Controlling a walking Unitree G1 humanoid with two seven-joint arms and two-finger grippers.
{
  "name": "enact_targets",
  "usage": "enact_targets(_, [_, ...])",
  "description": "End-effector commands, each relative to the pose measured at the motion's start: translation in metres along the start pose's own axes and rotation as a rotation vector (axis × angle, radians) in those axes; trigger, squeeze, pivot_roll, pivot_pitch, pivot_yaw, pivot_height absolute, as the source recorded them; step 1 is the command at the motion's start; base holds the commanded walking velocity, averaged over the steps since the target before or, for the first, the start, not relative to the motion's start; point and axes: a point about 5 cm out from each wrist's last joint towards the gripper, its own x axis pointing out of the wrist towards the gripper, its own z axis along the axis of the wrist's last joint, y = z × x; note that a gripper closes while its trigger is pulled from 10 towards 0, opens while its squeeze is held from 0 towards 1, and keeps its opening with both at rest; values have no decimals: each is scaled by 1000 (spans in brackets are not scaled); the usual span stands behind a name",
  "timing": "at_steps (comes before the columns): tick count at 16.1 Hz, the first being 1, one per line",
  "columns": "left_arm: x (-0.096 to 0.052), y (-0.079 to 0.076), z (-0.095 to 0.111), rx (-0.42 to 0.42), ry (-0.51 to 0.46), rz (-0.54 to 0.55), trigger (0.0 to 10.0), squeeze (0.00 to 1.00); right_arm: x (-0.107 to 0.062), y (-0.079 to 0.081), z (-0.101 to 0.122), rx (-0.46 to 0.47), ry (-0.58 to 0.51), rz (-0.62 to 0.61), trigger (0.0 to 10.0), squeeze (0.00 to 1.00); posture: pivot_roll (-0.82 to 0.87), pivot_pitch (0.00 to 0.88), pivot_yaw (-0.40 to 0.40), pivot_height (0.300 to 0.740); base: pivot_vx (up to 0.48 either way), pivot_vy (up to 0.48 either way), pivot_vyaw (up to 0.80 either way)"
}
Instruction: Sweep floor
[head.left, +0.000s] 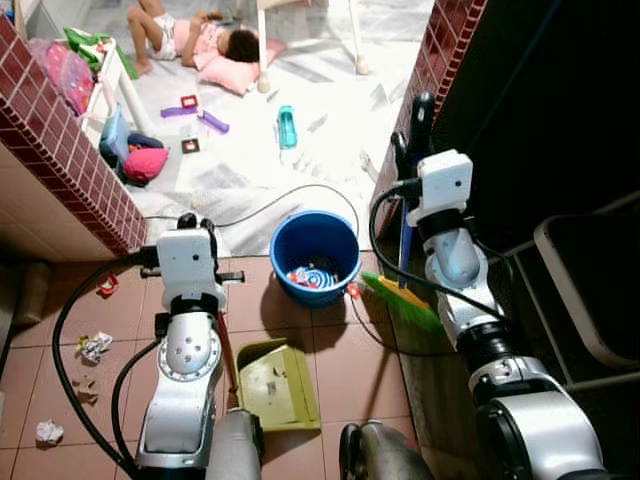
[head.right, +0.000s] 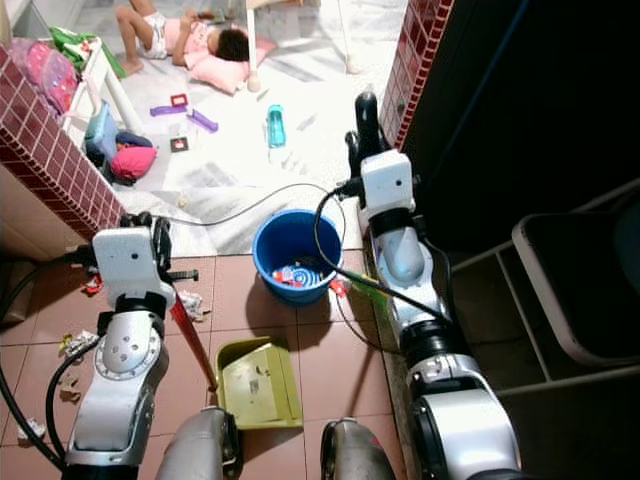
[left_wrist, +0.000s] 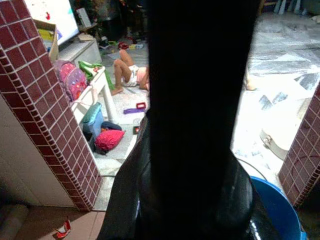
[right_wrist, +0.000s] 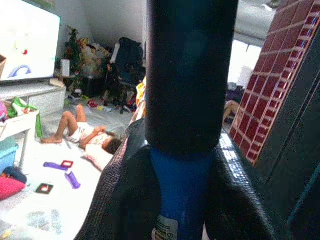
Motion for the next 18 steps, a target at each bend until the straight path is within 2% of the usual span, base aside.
enact_targets(1, [-5,-1,-10,18,71,-7,10000,0,0,9,3,-4,-33,23,10000,0,61,254,-8,740,0,0,0])
enact_targets(2, [-5,-1,-10,18,71,-7,10000,0,0,9,3,-4,-33,23,10000,0,61,254,-8,740,0,0,0])
enact_targets(3, [-4,-3,-9,18,75,-17,10000,0,-9,31,-7,44,11,71,10000,0,66,248,-8,740,0,0,0])
enact_targets(5, [-3,-3,-8,20,79,-24,10000,0,-21,64,-10,135,33,162,10000,0,67,239,-10,740,0,0,0])
enact_targets(6, [-2,-3,-9,21,81,-27,10000,0,-23,75,-7,166,17,198,10000,0,62,231,-12,740,0,0,0])
enact_targets(7, [-1,-4,-9,20,81,-28,10000,0,-23,78,-6,186,12,210,10000,0,56,225,-14,740,0,0,0])
enact_targets(9, [2,-6,-10,16,81,-33,10000,0,-22,83,0,239,-14,249,10000,0,43,211,-18,740,0,0,0])
enact_targets(11, [5,-9,-10,10,77,-36,10000,0,-19,81,7,278,-43,279,10000,0,28,200,-22,740,0,0,0])
enact_targets(12, [8,-10,-9,5,72,-36,10000,0,-15,76,15,343,-69,331,10000,0,19,194,-24,740,0,0,0])
enact_targets(13, [9,-10,-9,2,69,-35,10000,0,-14,73,20,370,-80,358,10000,0,15,192,-26,740,0,0,0])
enact_targets(14, [11,-10,-9,0,66,-36,10000,0,-14,68,29,399,-100,445,10000,0,-1,183,-25,740,0,0,0])
enact_targets(18, [19,-15,-6,-12,49,-43,10000,0,-16,58,41,369,-138,643,10000,0,-23,163,-24,740,0,0,0])
